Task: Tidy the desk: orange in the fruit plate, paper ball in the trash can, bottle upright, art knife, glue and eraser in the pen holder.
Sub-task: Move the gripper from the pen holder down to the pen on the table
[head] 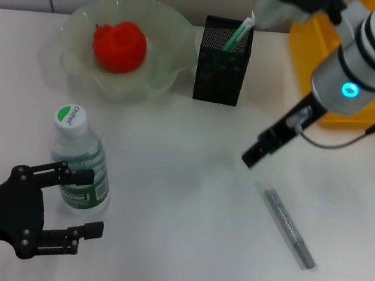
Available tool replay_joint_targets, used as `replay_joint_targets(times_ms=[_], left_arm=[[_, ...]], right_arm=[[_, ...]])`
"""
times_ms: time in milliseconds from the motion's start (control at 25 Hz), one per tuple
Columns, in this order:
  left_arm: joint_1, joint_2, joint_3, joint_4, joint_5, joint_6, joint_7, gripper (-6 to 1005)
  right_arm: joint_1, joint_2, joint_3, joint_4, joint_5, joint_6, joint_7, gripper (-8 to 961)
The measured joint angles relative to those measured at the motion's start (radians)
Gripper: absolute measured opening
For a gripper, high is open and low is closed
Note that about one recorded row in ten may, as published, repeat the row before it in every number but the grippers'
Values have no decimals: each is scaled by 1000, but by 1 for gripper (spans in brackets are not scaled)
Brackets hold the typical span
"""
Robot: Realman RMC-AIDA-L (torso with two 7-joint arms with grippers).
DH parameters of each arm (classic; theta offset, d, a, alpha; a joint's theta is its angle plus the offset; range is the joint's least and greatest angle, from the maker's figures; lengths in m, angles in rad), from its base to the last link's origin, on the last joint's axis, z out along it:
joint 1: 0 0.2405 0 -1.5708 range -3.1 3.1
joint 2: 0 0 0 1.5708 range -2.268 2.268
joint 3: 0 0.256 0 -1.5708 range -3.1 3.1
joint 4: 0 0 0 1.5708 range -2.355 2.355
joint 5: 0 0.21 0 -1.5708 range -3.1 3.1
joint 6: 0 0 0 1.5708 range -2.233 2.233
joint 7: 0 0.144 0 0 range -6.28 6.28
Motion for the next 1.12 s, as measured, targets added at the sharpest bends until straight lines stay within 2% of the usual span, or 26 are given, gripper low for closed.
replay_joint_targets(times_ms=[80, 680, 1120], left_arm=[[-2, 0, 0, 0, 0, -1, 3, 785], [-8, 0, 0, 0, 1, -6, 13, 785], [-8, 0, -6, 0, 0, -6, 13, 785]], right_arm=[[9, 0, -22, 69, -1, 0, 1, 763], [3, 1, -21, 251, -2, 107, 19, 759], [6, 2, -25, 290, -2, 150, 26, 756]])
